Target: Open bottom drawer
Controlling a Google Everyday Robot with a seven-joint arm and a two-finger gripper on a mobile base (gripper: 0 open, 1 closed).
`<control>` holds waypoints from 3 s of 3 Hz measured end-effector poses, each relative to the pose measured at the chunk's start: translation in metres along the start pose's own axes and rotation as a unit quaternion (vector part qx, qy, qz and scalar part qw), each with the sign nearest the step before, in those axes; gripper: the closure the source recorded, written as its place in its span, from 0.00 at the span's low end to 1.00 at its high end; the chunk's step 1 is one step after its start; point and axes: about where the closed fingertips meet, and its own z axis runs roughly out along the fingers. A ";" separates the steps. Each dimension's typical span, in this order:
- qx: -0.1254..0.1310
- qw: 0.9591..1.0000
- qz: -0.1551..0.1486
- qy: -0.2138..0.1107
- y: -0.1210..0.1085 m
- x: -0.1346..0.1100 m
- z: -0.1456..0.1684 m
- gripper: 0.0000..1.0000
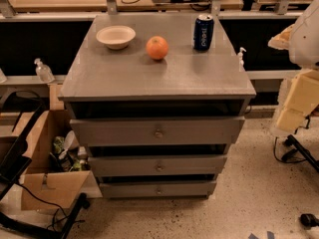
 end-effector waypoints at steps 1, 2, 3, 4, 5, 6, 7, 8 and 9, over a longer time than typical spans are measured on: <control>0.000 1.000 0.000 0.000 0.000 0.000 0.000 0.00; 0.018 1.000 -0.005 -0.008 -0.001 0.000 0.007 0.00; 0.050 0.999 -0.014 -0.011 0.008 0.006 0.020 0.00; 0.081 0.996 -0.008 -0.031 0.015 0.015 0.067 0.00; 0.095 0.994 0.018 -0.052 -0.003 0.016 0.084 0.00; 0.099 0.993 0.018 -0.055 -0.004 0.014 0.087 0.00; 0.108 0.990 0.038 -0.081 -0.004 0.002 0.130 0.00; 0.098 0.987 0.067 -0.109 0.018 -0.010 0.220 0.00; 0.095 0.984 0.081 -0.130 0.026 -0.015 0.289 0.00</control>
Offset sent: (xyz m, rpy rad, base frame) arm 0.0081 -0.0004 -0.0207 0.0101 -0.0918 0.0142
